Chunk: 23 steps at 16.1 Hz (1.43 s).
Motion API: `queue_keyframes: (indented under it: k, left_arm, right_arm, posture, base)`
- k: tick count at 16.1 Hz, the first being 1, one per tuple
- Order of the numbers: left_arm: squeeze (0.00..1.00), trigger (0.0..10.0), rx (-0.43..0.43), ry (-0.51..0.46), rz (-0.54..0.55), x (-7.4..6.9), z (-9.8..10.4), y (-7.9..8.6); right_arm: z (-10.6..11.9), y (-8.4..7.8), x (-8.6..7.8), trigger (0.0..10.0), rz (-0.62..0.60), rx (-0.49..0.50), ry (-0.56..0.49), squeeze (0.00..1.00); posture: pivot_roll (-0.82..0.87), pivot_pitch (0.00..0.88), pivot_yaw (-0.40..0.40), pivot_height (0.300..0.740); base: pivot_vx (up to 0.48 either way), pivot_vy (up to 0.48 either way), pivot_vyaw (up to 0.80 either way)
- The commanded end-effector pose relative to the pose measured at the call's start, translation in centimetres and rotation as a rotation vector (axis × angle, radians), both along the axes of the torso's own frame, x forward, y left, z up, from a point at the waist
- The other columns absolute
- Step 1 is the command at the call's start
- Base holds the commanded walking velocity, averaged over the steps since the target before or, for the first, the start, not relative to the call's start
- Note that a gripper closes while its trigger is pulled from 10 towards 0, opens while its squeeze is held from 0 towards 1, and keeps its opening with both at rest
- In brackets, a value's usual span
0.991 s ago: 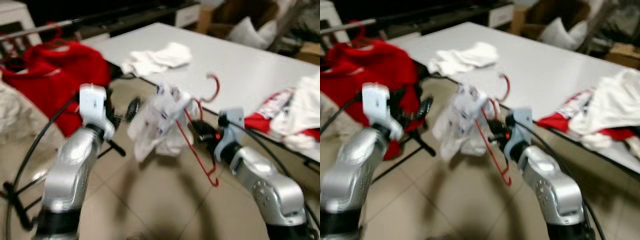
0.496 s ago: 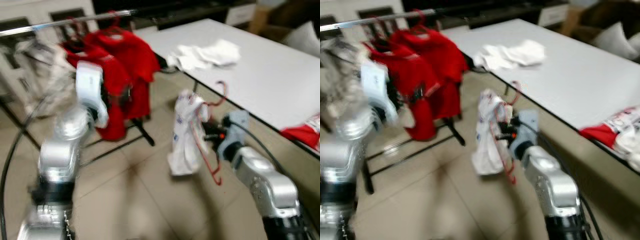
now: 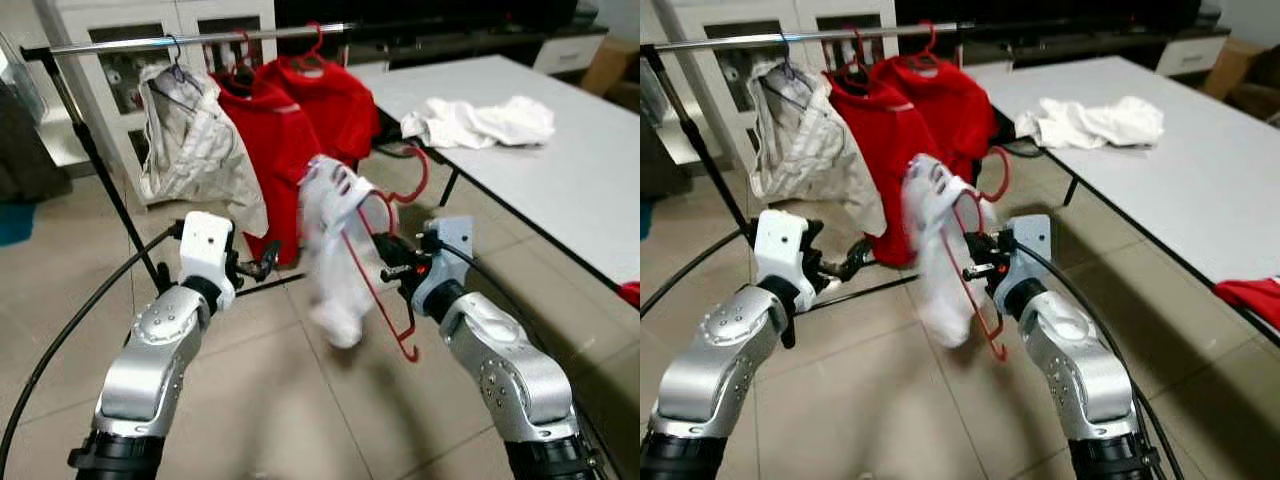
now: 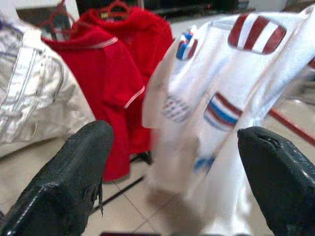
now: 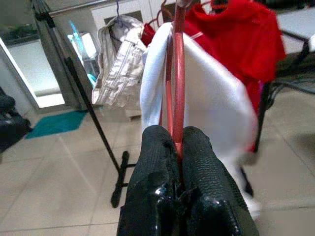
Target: Hang hanger
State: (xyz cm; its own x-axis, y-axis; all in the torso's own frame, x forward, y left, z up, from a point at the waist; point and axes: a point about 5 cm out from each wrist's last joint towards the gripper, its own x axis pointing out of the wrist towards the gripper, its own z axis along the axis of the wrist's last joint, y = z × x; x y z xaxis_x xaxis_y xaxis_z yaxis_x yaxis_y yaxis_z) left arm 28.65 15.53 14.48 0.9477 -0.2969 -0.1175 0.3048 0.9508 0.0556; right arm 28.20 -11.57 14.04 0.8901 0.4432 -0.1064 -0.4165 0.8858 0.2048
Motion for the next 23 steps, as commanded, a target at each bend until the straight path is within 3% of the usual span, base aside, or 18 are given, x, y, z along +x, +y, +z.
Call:
queue_keyframes:
  k: [1,5,9,10,14,15,16,19,23]
  left_arm:
    - [0.0,10.0,0.001,-0.021,-0.002,0.1,0.6,-0.5]
    - [0.0,10.0,0.058,-0.048,-0.025,0.3,1.1,-0.9]
    - [0.0,10.0,0.069,-0.096,-0.102,0.7,2.1,-0.9]
    - [1.0,10.0,0.034,-0.108,-0.146,0.8,2.8,-1.3]
    - [1.0,10.0,0.108,-0.139,-0.192,2.7,4.1,-1.6]
    - [0.04,10.0,0.099,-0.117,-0.229,3.3,4.2,-1.8]
    - [0.0,10.0,0.107,-0.099,-0.264,3.4,4.0,-2.0]
    - [0.0,10.0,0.148,-0.055,-0.305,4.1,3.0,-2.3]
    - [0.0,10.0,0.214,-0.055,-0.326,6.0,2.1,-2.8]
  right_arm:
    - [0.8,-0.6,0.2,10.0,-0.022,-0.014,-0.049,0.0]
    - [1.2,0.1,0.8,10.0,0.013,-0.03,-0.08,0.0]
    - [1.9,0.3,0.8,10.0,0.031,-0.008,-0.113,0.0]
    - [2.1,0.4,0.8,10.0,0.042,-0.01,-0.125,0.0]
    - [2.9,0.6,1.0,10.0,0.062,-0.003,-0.147,0.0]
    - [3.1,0.6,1.1,10.0,0.064,0.003,-0.15,0.0]
    - [3.1,0.7,1.1,10.0,0.067,0.002,-0.153,0.0]
    - [3.5,0.9,1.0,10.0,0.089,0.009,-0.16,0.0]
    - [4.2,1.9,0.4,10.0,0.179,0.018,-0.182,0.0]
  posture:
    - [-0.1,0.0,-0.004,0.74]
    - [-0.1,0.0,0.008,0.74]
    - [-0.11,0.0,0.011,0.74]
    - [-0.11,0.0,0.011,0.74]
    - [-0.11,0.0,0.011,0.74]
    - [-0.11,0.0,0.011,0.74]
    - [-0.11,0.0,0.011,0.74]
    - [-0.12,0.0,0.011,0.74]
    - [-0.12,0.0,0.002,0.74]
  base:
    - [0.0,-0.439,0.0]
    - [0.0,-0.48,0.54]
    - [0.0,0.0,0.0]
    - [0.0,0.0,0.0]
    - [0.0,0.0,0.0]
    - [0.0,0.0,0.0]
    - [0.0,0.0,0.0]
    - [0.0,0.0,0.0]
    - [0.0,0.0,0.0]
